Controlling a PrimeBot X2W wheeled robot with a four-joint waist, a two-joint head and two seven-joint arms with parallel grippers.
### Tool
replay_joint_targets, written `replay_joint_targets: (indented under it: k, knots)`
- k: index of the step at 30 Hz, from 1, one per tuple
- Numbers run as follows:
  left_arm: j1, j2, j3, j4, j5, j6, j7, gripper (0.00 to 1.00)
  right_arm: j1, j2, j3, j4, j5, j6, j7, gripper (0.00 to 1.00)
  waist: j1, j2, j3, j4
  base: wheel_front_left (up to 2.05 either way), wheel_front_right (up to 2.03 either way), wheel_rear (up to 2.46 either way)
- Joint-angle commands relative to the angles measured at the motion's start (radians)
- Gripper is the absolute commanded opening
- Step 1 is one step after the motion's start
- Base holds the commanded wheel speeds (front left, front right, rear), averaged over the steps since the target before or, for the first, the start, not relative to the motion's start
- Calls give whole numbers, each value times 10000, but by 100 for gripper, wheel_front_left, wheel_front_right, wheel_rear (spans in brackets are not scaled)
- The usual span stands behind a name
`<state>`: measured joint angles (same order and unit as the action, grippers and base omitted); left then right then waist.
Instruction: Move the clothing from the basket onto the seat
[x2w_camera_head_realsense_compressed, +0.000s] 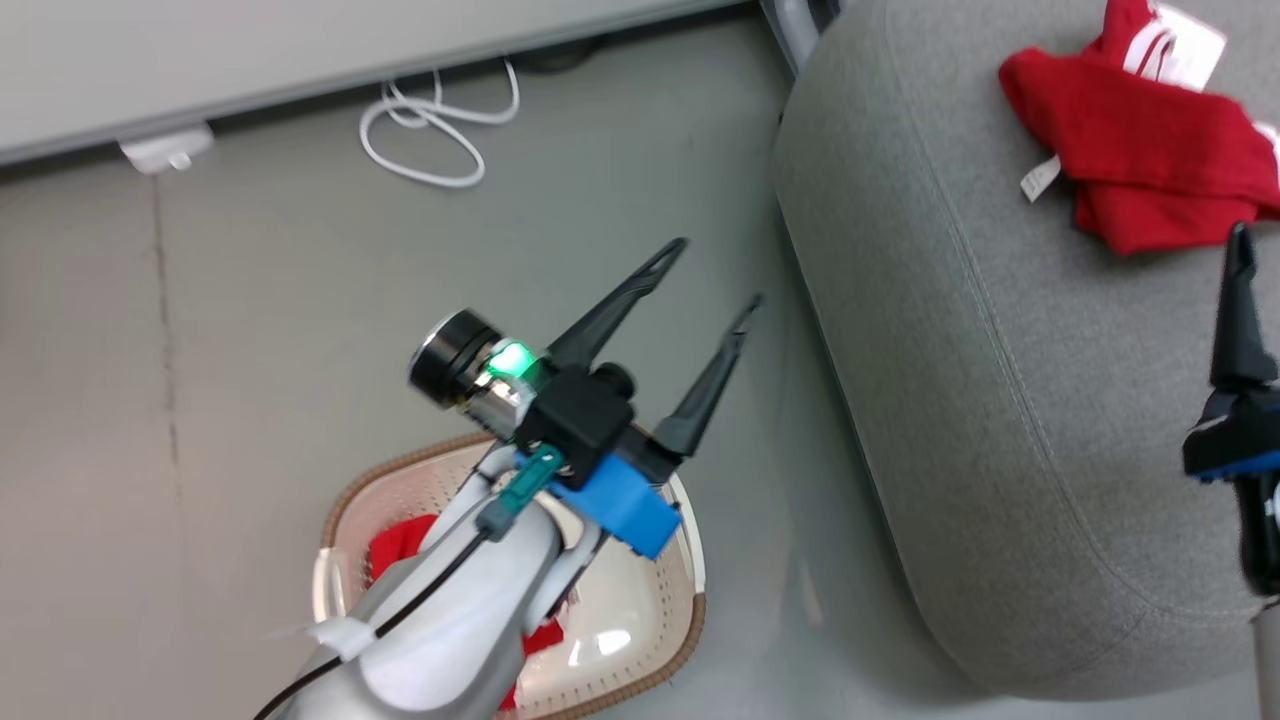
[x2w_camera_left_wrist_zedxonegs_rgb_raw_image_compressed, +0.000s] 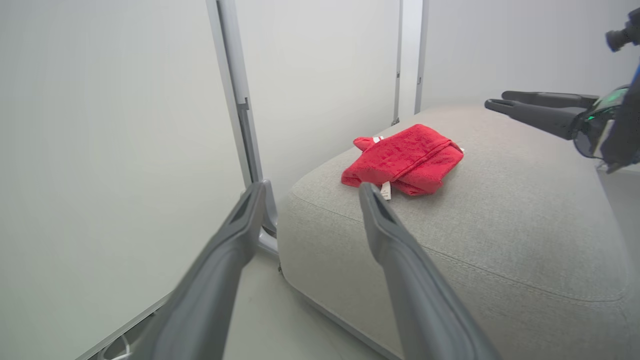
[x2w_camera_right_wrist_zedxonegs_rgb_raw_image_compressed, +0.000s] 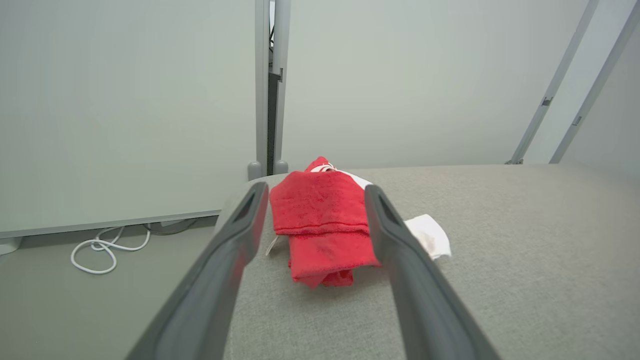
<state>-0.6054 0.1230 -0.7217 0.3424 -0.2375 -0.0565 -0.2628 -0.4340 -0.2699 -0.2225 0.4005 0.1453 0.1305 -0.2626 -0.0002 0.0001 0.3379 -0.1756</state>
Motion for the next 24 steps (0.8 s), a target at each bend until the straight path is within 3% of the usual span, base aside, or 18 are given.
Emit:
replay_joint_targets:
  k: [1, 10, 17, 24]
  knots:
    - [371, 156, 254, -74, -57, 126, -30, 100, 381, 153, 112, -370, 53, 3, -35, 100, 2, -1, -824, 382, 0, 0, 0]
    - [2065, 712, 2056, -567, -13, 667, -29, 100, 1512, 886, 946, -1962, 364, 3, -35, 100, 2, -1, -1971, 1303, 0, 0, 0]
    - [2972, 871, 3071, -804, 97, 740, -29, 100, 2045, 1004, 1448, -2233, 247, 3, -36, 100, 2, -1, -2651, 1904, 0, 0, 0]
    - [4045, 943, 4173, -1163, 257, 825, -30, 100, 2891, 1519, 1718, -2687, 197, 5, -36, 100, 2, -1, -3209, 2289, 0, 0, 0]
